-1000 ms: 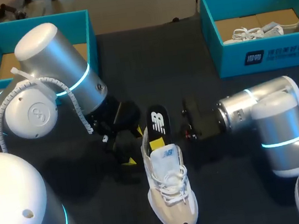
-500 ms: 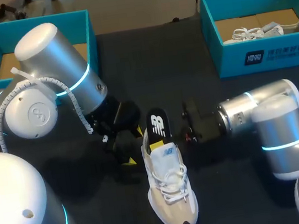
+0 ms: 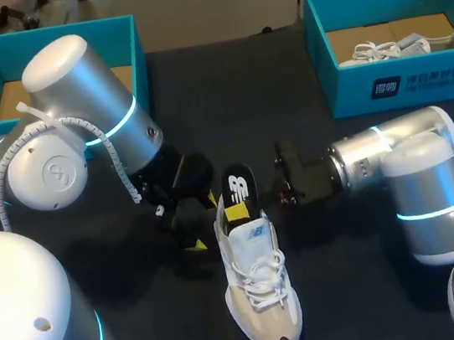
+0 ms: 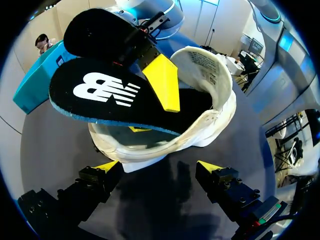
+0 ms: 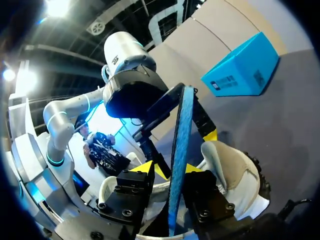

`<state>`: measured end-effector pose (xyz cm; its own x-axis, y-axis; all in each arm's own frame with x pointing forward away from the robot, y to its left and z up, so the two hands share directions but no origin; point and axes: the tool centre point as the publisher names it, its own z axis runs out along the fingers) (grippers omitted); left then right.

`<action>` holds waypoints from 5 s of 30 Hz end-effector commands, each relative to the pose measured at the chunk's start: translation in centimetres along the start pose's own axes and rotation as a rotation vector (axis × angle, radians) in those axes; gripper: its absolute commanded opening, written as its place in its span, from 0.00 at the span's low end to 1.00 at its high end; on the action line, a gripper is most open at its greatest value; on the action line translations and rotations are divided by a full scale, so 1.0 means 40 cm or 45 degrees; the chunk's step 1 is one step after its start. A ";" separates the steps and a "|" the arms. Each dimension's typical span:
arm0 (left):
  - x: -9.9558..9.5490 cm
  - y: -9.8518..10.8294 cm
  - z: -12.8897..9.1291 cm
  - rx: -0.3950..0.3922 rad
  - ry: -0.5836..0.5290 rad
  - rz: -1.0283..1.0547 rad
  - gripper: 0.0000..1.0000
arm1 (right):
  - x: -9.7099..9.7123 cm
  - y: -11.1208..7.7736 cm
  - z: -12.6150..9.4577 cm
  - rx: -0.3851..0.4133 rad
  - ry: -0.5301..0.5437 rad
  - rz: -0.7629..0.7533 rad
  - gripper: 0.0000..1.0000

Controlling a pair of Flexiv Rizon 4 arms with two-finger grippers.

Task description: Take the shoe out of the shoebox, open the shoe tongue, remove and reinsert the insole, then place the shoe into the shoebox

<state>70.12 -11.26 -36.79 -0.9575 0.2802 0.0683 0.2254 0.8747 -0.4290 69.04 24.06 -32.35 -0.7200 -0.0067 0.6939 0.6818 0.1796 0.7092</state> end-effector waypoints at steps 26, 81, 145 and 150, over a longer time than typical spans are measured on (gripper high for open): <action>0.001 -0.002 0.000 -0.005 -0.002 0.000 1.00 | -0.014 0.032 -0.025 -0.185 -0.038 -0.018 0.00; 0.001 -0.002 0.000 -0.005 -0.002 0.000 1.00 | -0.037 -0.037 -0.017 -0.113 -0.025 0.148 0.00; 0.001 -0.002 0.000 -0.005 -0.002 0.000 1.00 | -0.035 -0.011 -0.015 -0.107 -0.034 0.122 0.00; 0.001 -0.002 0.000 -0.005 -0.002 0.000 1.00 | -0.027 -0.048 -0.012 -0.072 -0.061 0.192 0.00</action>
<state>70.12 -11.26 -36.79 -0.9575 0.2802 0.0684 0.2254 0.8747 -0.4290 69.60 23.14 -33.91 -0.6345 0.0405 0.7718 0.7711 0.1007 0.6286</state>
